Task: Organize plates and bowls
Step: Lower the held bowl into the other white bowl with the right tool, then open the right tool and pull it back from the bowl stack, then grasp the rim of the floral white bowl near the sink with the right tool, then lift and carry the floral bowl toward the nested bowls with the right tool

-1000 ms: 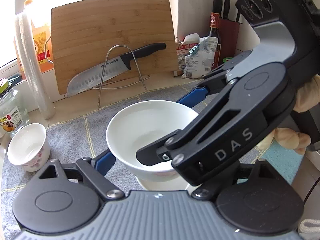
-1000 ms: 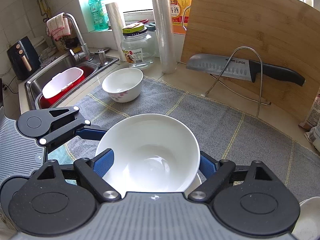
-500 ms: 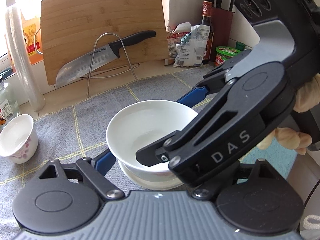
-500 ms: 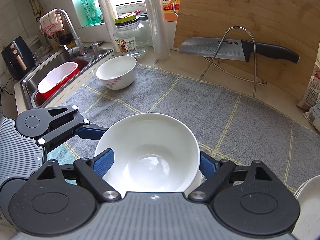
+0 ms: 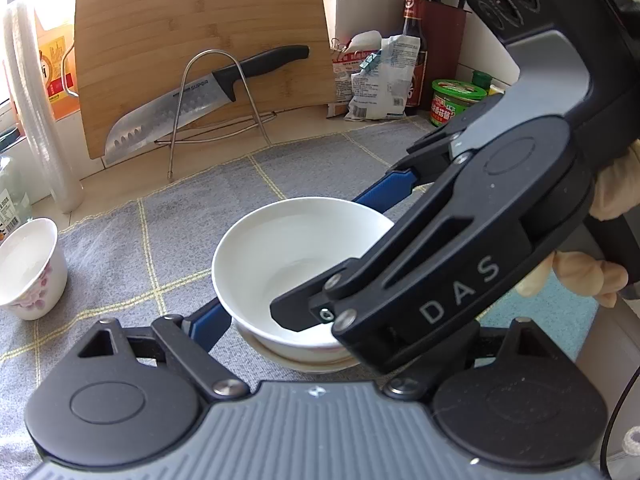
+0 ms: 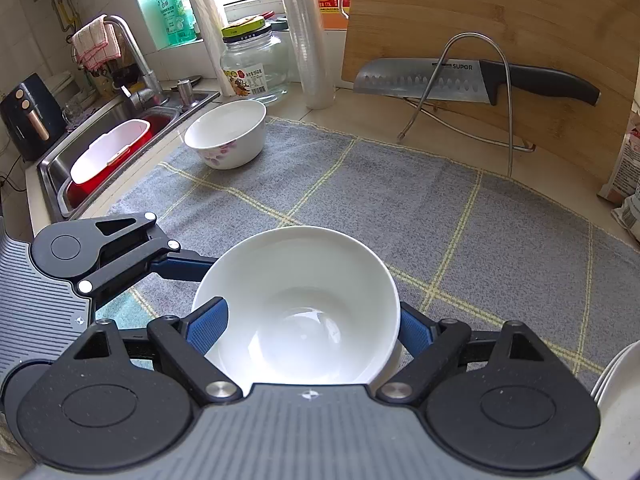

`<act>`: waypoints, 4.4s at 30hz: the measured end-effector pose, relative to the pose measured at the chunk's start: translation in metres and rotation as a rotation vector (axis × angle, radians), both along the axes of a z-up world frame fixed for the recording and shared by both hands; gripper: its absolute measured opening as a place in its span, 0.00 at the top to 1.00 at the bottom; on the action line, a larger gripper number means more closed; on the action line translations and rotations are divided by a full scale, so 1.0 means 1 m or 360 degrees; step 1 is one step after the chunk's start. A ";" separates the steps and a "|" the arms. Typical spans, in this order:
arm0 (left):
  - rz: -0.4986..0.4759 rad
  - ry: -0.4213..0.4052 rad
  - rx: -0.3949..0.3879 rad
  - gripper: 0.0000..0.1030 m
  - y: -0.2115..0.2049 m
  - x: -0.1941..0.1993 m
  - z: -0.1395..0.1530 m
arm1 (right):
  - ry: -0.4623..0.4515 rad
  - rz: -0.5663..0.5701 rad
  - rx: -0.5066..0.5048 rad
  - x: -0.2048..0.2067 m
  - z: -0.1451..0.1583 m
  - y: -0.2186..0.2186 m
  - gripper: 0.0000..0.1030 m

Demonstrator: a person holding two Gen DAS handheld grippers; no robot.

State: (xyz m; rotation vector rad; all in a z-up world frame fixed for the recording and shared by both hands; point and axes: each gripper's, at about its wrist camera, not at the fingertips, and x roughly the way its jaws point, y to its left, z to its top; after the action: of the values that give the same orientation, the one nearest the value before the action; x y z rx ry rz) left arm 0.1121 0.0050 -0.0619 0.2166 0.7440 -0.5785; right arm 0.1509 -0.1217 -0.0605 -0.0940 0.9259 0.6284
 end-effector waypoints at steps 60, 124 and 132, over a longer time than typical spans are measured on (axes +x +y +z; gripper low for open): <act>-0.0087 0.0051 -0.0090 0.06 0.032 -0.013 0.003 | -0.0026 -0.0310 -0.0005 -0.024 -0.022 -0.031 0.00; 0.0584 -0.0247 0.0065 0.06 0.184 0.122 -0.041 | 0.0028 0.0263 -0.0081 0.179 -0.015 0.225 0.00; 0.0582 -0.0270 0.0083 0.06 0.184 0.126 -0.040 | 0.0045 0.0312 -0.0073 0.190 -0.022 0.236 0.03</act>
State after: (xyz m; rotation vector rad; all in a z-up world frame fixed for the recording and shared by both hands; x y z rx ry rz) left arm 0.2381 0.1889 -0.1023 0.1702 0.6153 -0.1909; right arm 0.3412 0.1145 -0.0825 -0.2193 0.9657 0.7917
